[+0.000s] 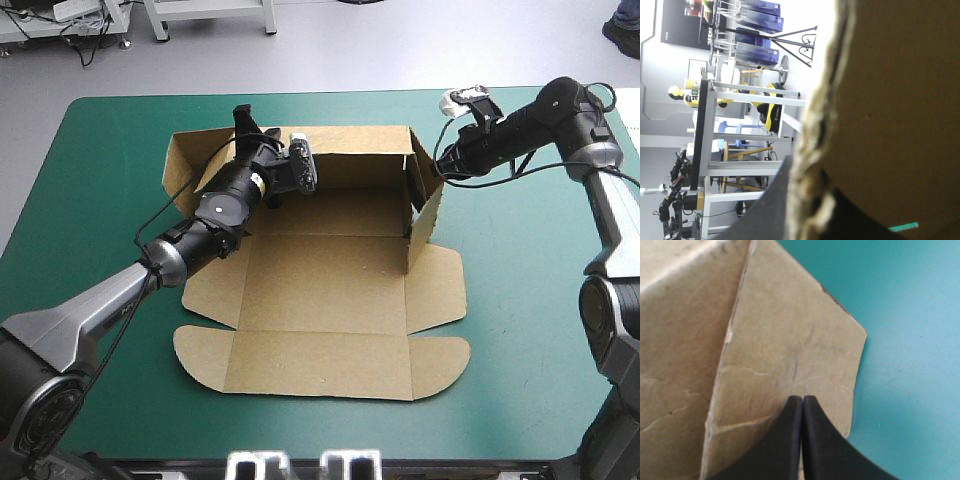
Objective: Fold the box
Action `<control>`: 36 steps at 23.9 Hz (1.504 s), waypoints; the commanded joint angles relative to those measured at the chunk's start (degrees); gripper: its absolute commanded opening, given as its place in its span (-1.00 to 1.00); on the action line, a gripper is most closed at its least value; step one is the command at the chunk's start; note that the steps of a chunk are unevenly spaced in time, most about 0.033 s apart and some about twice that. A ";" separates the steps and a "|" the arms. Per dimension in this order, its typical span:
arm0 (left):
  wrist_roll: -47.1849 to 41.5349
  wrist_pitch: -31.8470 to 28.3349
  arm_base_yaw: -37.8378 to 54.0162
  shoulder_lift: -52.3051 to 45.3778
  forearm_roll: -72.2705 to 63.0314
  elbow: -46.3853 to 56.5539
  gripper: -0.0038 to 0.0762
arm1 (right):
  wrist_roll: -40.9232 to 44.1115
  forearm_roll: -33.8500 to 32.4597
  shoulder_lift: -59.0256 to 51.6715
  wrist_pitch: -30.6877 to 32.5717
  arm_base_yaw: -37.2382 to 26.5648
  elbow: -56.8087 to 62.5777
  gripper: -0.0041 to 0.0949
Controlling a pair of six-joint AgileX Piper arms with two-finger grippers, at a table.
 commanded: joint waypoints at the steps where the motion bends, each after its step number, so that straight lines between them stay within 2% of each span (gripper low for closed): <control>1: -1.23 0.57 0.05 -2.59 0.75 -1.98 -0.93 | -3.43 4.27 -3.80 1.41 0.50 -0.15 -0.97; 5: -1.23 0.05 0.05 -2.59 0.61 -1.98 -0.93 | -6.74 5.43 -5.52 1.30 0.50 4.11 -0.97; 8: -1.23 0.05 0.05 -2.59 0.37 -1.98 -0.93 | -16.55 10.18 -7.61 1.16 0.11 8.65 -0.97; 10: -1.23 0.05 0.05 -2.59 0.37 -1.98 -0.93 | -19.41 10.99 -8.75 -0.05 0.11 10.60 -0.97; 15: -0.08 0.27 0.05 -2.59 -1.31 -1.98 -0.89 | -26.35 11.00 -12.26 -6.81 0.11 16.82 -0.97; 19: 6.37 1.25 -0.32 -2.59 -5.59 -1.98 -0.87 | -30.69 11.01 -14.87 -14.24 0.11 22.78 -0.96; 24: 8.47 2.93 -2.13 -2.59 -5.39 -1.98 -0.87 | -42.78 19.59 -16.74 -21.47 0.73 30.74 -0.96; 28: 8.47 3.37 -2.99 -2.50 -2.41 0.13 -0.93 | -45.30 19.00 -16.87 -26.09 3.89 33.86 -0.96; 31: 7.94 4.11 -2.99 -2.50 -0.81 3.65 -0.93 | -43.80 16.13 -16.94 -24.19 4.00 33.58 -0.90; 32: 7.07 4.51 -2.99 -2.50 -0.81 4.62 -0.93 | -42.07 13.78 -17.09 -22.86 4.00 33.19 -0.68; 33: 6.03 4.77 -2.99 -2.50 -0.69 4.74 -0.93 | -41.70 12.78 -17.53 -21.18 4.00 32.96 -0.34; 34: 5.89 4.89 -2.99 -2.50 -0.69 4.74 -0.93 | -41.46 12.46 -17.86 -20.16 4.00 32.92 -0.10; 35: 5.80 4.89 -3.02 -2.50 -0.69 4.74 -0.93 | -40.04 12.22 -18.33 -18.88 4.00 32.68 0.34; 36: 5.80 5.39 -3.48 -2.50 -0.69 4.74 -0.93 | -38.78 12.33 -18.57 -18.62 4.00 32.68 0.58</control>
